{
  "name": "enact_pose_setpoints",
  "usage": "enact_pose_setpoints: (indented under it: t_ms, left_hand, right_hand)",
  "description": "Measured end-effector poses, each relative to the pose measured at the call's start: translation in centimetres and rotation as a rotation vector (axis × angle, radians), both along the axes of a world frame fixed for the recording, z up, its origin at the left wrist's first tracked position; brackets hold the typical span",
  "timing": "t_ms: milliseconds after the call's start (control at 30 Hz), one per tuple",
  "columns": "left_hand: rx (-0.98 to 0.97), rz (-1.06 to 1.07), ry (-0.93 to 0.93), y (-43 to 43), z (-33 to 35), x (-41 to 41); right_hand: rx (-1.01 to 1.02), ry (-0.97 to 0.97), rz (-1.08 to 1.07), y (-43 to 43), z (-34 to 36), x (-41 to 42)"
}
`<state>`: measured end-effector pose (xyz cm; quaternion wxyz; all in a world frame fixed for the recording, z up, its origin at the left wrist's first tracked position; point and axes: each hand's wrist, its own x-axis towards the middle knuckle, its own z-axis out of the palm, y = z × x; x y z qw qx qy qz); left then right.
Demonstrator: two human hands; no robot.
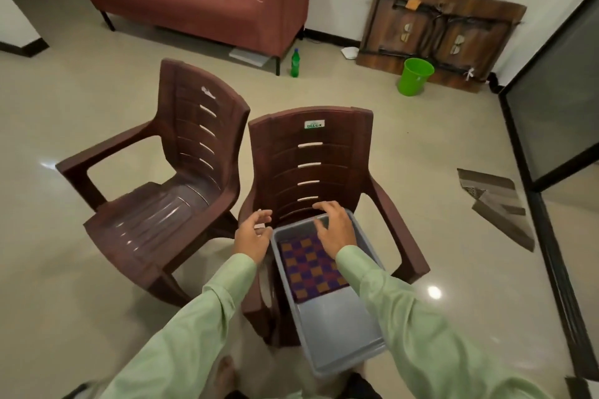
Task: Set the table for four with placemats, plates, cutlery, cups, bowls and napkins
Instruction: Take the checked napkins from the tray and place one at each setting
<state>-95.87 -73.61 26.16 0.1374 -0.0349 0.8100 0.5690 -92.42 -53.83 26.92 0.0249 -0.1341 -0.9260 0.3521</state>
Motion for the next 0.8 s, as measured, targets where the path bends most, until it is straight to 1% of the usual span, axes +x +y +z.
enact_pose_setpoints:
  t_ms: [100, 233, 300, 333, 433, 567, 633, 733, 800]
  left_hand:
    - [-0.045, 0.059, -0.037, 4.4, -1.8, 0.9]
    - [-0.119, 0.153, -0.142, 10.0, -3.9, 2.6]
    - [-0.129, 0.157, -0.19, 12.0, -5.1, 3.1]
    - [-0.168, 0.136, -0.212, 12.9, -5.8, 3.3]
    - [-0.252, 0.094, -0.259, 14.4, -9.3, 3.1]
    - [-0.242, 0.132, -0.321, 15.6, -15.5, 1.9]
    - [-0.281, 0.127, -0.309, 15.9, -18.4, 1.1]
    - [-0.315, 0.112, -0.304, 15.9, -23.1, -0.2]
    - [-0.299, 0.108, -0.301, 15.8, -25.5, -0.8]
  right_hand:
    - [-0.014, -0.062, 0.056, 5.2, -2.9, 0.0]
    - [-0.021, -0.227, 0.115, 10.8, -6.7, -0.5]
    - [-0.002, -0.298, 0.164, 12.7, -8.5, -0.6]
    - [0.016, -0.339, 0.193, 13.6, -9.5, -0.8]
    - [0.086, -0.429, 0.261, 15.6, -13.1, -2.0]
    - [0.167, -0.51, 0.36, 17.0, -19.5, -3.8]
    - [0.217, -0.543, 0.415, 17.6, -23.0, -5.0]
    - [0.36, -0.572, 0.529, 18.3, -28.5, -7.8]
    - [0.511, -0.561, 0.605, 18.4, -31.2, -9.4]
